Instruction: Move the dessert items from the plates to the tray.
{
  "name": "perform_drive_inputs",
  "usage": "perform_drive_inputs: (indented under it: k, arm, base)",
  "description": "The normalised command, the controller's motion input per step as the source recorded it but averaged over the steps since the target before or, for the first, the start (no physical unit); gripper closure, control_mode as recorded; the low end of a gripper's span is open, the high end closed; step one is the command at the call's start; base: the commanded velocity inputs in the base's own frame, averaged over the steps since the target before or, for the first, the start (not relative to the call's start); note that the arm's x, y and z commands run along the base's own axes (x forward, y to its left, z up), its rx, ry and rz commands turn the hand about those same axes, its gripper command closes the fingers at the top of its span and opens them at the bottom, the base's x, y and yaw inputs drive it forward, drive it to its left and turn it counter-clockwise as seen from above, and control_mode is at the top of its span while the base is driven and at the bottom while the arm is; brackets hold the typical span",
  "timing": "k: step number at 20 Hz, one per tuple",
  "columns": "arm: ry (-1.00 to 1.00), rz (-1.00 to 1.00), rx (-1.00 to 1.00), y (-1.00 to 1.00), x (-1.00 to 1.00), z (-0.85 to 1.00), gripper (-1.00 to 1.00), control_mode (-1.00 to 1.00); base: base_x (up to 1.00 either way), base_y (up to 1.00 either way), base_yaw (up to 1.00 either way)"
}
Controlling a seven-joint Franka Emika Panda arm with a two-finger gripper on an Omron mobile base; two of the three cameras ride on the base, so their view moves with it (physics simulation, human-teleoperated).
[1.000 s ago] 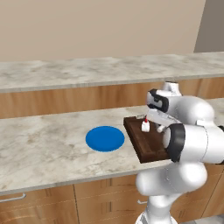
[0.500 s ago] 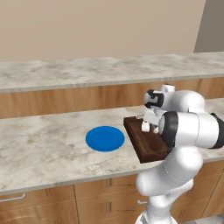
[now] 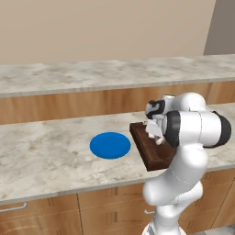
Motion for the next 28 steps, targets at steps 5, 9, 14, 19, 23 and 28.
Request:
perform_drive_inputs:
  k: [5, 9, 14, 19, 23, 28]
  arm:
    - [0.00, 0.00, 0.00, 0.00, 0.21, -0.27, 1.00, -1.00]
    - [0.00, 0.00, 0.00, 0.00, 0.17, -0.26, 1.00, -1.00]
    - [0.01, 0.00, 0.00, -0.01, 0.07, -0.15, -1.00, -1.00]
    - [0.00, 0.00, 0.00, -0.10, -0.16, 0.00, -1.00, -1.00]
    - [-0.01, 0.00, 0.00, 0.00, -0.30, 0.00, -1.00, -1.00]
    - [-0.03, 0.00, 0.00, 0.00, -0.39, 0.40, -1.00, -1.00]
  base:
    - [0.00, 0.00, 0.00]
    - [0.00, 0.00, 0.00]
    - [0.00, 0.00, 0.00]
    - [0.00, 0.00, 0.00]
    - [0.00, 0.00, 0.00]
    - [0.00, 0.00, 0.00]
